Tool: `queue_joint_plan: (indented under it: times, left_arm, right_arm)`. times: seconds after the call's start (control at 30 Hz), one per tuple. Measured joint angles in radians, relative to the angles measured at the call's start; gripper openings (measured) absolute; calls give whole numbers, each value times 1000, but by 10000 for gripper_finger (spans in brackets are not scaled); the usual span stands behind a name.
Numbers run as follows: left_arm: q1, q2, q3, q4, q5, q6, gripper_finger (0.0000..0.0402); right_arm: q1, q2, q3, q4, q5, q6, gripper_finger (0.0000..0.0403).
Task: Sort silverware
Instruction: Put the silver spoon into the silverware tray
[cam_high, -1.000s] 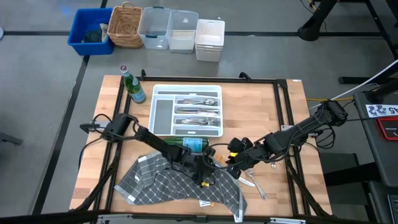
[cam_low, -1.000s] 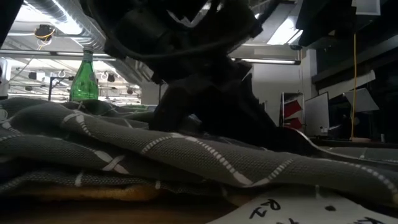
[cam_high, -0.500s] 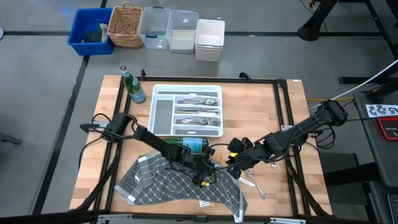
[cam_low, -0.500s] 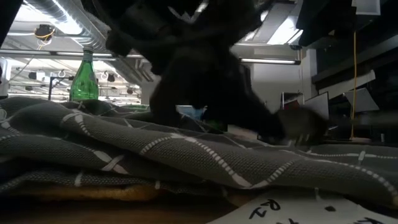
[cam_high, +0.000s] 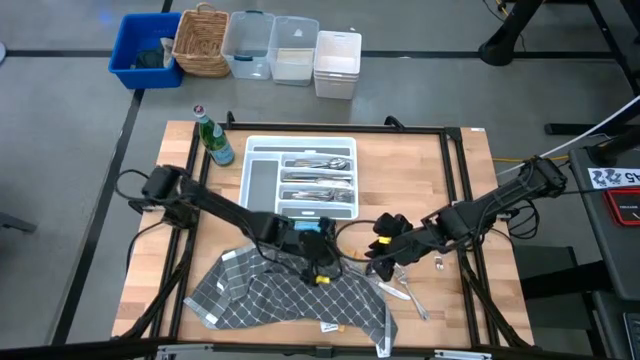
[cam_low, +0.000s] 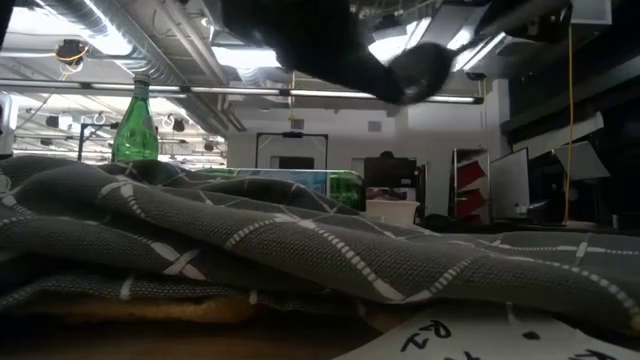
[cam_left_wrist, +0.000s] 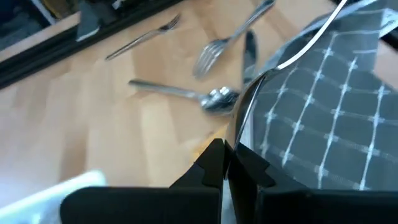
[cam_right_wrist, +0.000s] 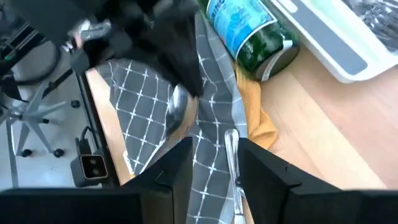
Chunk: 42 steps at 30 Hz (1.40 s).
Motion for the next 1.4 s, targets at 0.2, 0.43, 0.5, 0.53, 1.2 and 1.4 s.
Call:
queue_joint_plan:
  times: [0.2, 0.43, 0.5, 0.53, 1.2, 1.4]
  left_arm:
    - [61, -60, 0, -120, -2, -101, 3]
    - [103, -68, 0, -134, 31, -219, 2]
    - [109, -68, 0, -129, 39, -239, 4]
    - [110, -68, 0, -128, 42, -246, 5]
    - [114, -68, 0, -139, 51, -265, 6]
    - [113, -68, 0, -172, 72, -285, 3]
  right_arm:
    - [-68, 7, 0, 85, 11, 2, 129]
    - [-188, 41, -1, 115, -45, -60, 129]
    - [-221, 59, 0, 137, -108, -94, 129]
    - [-231, 68, 0, 132, -131, -110, 129]
    - [-267, 172, 0, 178, -228, -312, 129]
    - [-275, 163, 24, 166, -284, -316, 129]
